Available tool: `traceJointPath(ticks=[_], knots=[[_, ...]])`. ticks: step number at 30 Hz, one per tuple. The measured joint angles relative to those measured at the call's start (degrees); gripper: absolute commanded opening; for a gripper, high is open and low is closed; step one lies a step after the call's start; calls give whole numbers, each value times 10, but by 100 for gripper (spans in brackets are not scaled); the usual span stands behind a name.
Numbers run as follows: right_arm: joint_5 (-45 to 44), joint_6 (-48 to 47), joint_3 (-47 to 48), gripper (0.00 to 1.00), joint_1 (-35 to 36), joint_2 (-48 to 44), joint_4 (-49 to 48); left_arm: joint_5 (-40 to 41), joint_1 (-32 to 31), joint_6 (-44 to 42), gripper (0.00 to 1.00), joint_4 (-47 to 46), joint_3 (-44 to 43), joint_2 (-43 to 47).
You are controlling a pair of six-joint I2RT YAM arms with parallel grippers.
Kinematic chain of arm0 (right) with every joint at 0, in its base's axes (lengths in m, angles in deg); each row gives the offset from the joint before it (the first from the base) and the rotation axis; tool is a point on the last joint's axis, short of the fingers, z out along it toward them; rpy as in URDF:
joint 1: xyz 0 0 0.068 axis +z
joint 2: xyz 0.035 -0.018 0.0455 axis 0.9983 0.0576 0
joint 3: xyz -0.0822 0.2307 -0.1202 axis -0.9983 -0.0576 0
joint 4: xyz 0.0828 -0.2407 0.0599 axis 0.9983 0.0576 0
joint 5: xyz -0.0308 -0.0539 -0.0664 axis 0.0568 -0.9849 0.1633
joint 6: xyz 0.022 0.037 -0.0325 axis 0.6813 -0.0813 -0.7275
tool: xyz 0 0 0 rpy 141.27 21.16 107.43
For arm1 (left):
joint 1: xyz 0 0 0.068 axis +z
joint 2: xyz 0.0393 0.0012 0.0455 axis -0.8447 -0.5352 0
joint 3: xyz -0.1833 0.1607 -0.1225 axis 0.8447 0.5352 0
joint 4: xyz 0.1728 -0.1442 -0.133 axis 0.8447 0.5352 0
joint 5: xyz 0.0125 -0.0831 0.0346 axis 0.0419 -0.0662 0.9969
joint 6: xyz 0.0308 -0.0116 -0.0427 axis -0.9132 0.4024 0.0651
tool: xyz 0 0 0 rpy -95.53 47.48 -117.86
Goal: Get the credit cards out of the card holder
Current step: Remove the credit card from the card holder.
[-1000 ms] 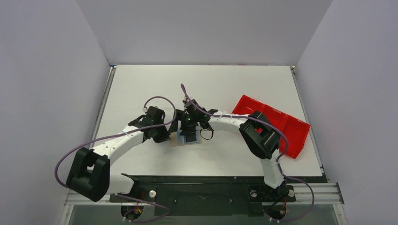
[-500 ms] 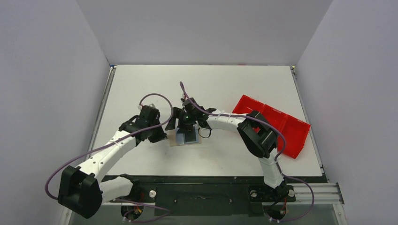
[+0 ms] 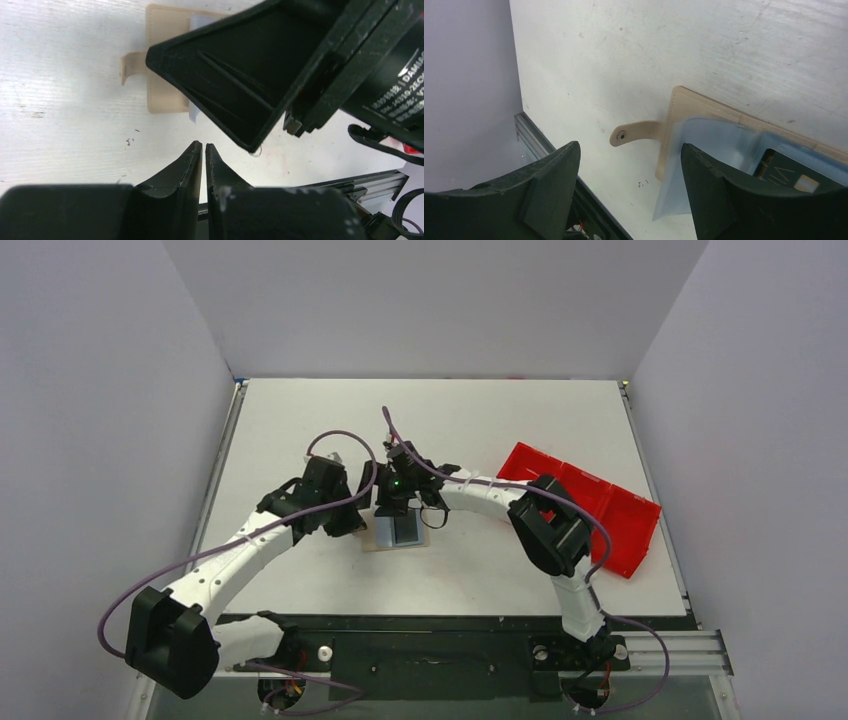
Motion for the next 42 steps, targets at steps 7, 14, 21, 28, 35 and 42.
traceJointPath(ticks=[7,14,21,28,35,42], knots=[[-24,-13,-25,70,-35,-25,20,-23,-19,4,8,-14,-14,-35],[-66,-22,-97,61,-71,-115,31,-33,-42,13,15,-49,-51,-96],[-116,-29,-168,39,-75,-176,41,-33,-50,19,21,-93,-88,-201],[-148,-38,-203,29,-69,-177,68,-28,-41,20,22,-109,-93,-261],[-179,-61,-197,26,-40,-175,89,-33,-16,20,22,-141,-75,-273],[-199,-78,-170,24,-22,-152,105,-42,-12,19,22,-162,-60,-283]])
